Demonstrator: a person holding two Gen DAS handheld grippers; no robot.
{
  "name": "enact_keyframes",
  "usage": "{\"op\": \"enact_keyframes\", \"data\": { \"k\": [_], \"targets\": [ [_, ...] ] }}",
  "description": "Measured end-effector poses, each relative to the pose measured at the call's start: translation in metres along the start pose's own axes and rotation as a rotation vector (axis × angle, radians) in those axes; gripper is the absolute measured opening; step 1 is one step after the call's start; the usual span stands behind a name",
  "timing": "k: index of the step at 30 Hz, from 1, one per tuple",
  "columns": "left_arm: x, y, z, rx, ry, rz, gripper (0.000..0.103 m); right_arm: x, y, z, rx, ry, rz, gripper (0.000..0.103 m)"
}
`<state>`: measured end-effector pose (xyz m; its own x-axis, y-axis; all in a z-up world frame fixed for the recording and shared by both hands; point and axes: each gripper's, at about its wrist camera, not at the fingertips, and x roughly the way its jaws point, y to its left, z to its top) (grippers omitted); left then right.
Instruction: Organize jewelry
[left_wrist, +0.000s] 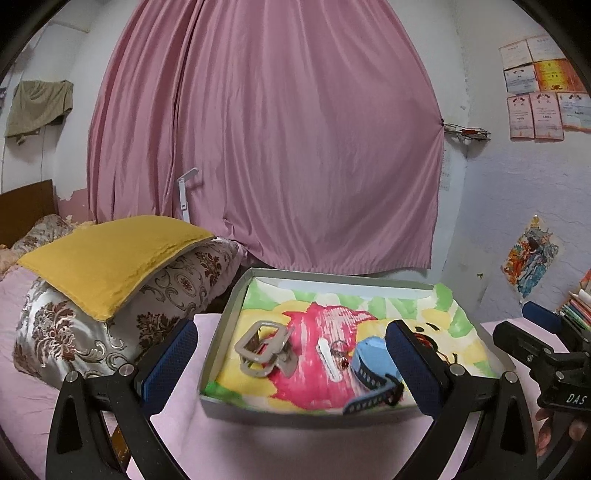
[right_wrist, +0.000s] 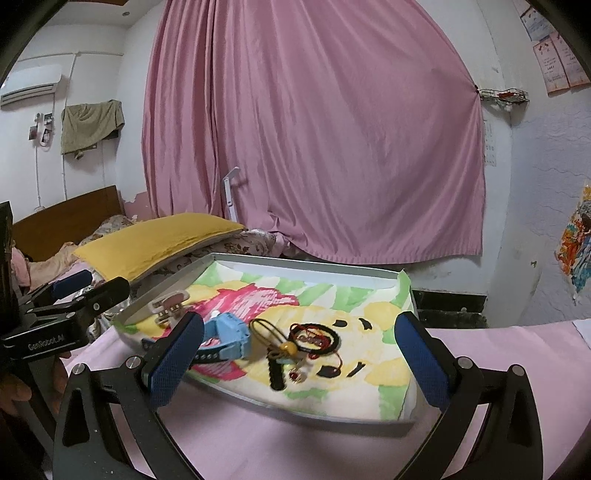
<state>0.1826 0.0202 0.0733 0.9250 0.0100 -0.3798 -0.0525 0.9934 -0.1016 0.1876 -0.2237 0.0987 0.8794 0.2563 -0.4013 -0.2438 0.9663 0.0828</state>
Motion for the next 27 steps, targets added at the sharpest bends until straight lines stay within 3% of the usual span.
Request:
{"op": "enact_keyframes", "data": {
  "k": [20, 27],
  "targets": [
    [-0.061, 0.004, -0.037, 0.000, 0.029, -0.022, 0.102, -0.075, 0.015, -0.027, 0.003, -0.034, 0.000, 0.101],
    [-0.083, 0.010, -0.052, -0.029, -0.012, 0.012, 0.102, -0.100, 0.018, -0.045, 0.009, -0.085, -0.055, 0.101]
  ]
}}
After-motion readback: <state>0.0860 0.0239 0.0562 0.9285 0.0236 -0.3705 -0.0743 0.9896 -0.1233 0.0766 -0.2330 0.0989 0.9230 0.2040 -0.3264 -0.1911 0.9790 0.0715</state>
